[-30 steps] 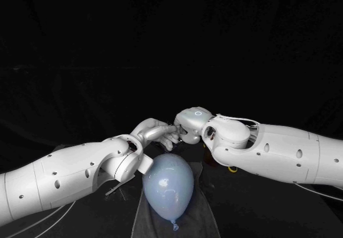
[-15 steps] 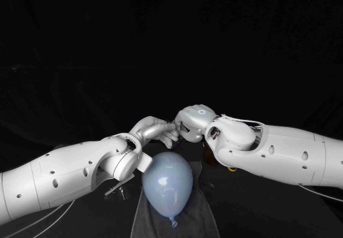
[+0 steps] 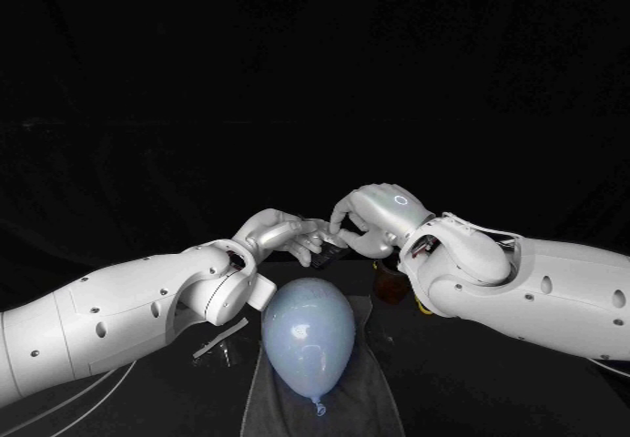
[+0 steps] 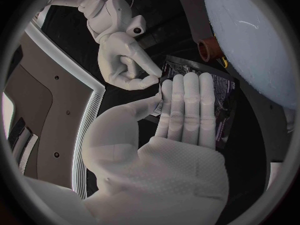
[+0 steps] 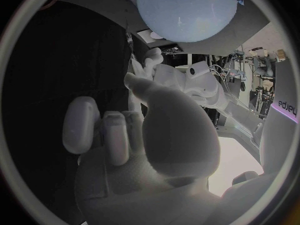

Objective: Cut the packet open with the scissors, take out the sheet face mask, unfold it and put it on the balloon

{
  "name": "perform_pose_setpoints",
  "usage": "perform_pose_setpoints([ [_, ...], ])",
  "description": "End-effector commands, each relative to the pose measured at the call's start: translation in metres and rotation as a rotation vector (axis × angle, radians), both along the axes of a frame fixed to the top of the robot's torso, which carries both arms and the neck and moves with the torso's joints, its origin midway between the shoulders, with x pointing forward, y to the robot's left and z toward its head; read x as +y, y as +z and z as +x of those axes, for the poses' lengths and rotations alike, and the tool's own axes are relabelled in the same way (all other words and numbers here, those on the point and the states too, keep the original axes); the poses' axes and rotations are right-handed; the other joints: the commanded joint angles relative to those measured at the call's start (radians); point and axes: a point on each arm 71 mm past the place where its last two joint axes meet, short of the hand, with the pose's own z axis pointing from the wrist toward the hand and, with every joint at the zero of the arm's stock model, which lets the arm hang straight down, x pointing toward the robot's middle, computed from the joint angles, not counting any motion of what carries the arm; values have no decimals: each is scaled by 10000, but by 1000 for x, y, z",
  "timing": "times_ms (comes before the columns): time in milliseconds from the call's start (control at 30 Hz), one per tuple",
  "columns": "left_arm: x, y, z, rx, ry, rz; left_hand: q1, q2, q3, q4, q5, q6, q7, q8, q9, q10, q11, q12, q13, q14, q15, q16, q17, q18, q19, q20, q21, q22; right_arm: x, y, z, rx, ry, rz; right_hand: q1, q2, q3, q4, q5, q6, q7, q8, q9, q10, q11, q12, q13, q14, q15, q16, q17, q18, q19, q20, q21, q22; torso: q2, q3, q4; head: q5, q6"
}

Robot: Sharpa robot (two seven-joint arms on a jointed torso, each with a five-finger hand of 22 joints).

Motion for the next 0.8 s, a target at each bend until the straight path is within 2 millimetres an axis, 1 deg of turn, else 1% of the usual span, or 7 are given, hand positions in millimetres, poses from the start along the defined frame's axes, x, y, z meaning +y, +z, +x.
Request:
perform_pose_setpoints([
  [33,-2,2,0,-51,-113,-82,-7,111,1166,-1127,67,-38,-54,-4,0,-9,-79,-16,10,-28,-20,29,11,119,-51,15,45,16,-1,9,-8,-543,505,947,-97,-27,77,-4,-34,-62,-7,45,31,1042,-52,49,2627,1057,-55,45,2626,-148,13,-39,67,928,-4,-5,-7,-9,6],
  [233,-2,2,0,-47,-103,-63,-7,111,1166,-1127,67,-38,-54,-4,0,-9,-79,-16,10,-28,-20,29,11,119,-51,15,45,16,-5,14,-15,-719,570,1215,-124,-35,117,-30,-34,-81,-5,77,67,1042,-51,49,2627,1057,-56,45,2626,-152,21,-40,85,943,-4,-8,6,2,8],
  [400,-2,2,0,-45,-117,-61,-7,111,1166,-1127,67,-38,-54,-4,0,-9,-79,-16,10,-28,-20,29,11,119,-51,15,45,16,-6,15,-15,-576,528,1172,-154,-43,137,-37,-35,-100,-2,94,88,1042,-49,49,2627,1057,-58,45,2626,-145,6,-38,46,927,-4,-24,7,-3,30],
  [533,-2,2,0,-44,-134,-63,-7,111,1166,-1127,67,-38,-54,-4,0,-9,-79,-16,10,-28,-20,29,11,119,-51,15,45,16,-5,13,-13,-183,476,1101,-321,-97,182,18,-36,-388,45,44,134,1042,-21,49,2627,1057,-52,45,2626,-75,-148,-11,-343,750,-9,-28,0,-2,31],
  [600,-2,2,0,-45,-146,-65,-8,112,1167,-1127,67,-38,-54,-3,1,-10,-79,-16,10,-28,-20,29,12,119,-51,15,45,17,-4,11,-11,62,438,969,-421,-81,101,96,-44,-905,211,-247,57,1042,106,49,2627,1057,37,45,2626,-29,-282,49,-659,610,-5,-25,12,7,45],
  [700,-3,2,0,-35,-182,-67,-12,115,1168,-1121,68,-47,-51,2,15,-13,-77,-17,11,-32,-18,30,13,119,-61,17,54,23,-2,8,-7,434,378,606,-546,-156,-58,187,-39,-1170,340,-489,-45,1042,229,49,2627,1057,136,45,2626,-14,-339,127,-797,559,-6,-25,16,11,48],
  [800,-3,1,-1,10,-266,-58,-35,140,1165,-1065,27,-132,-25,8,81,-67,-52,-34,16,-93,7,16,13,112,-135,38,73,43,0,4,-5,679,335,235,-508,-147,-80,196,-38,-1306,416,-662,-136,990,298,-30,2560,1057,199,45,2626,9,-394,182,-936,503,1,-28,20,12,53],
])
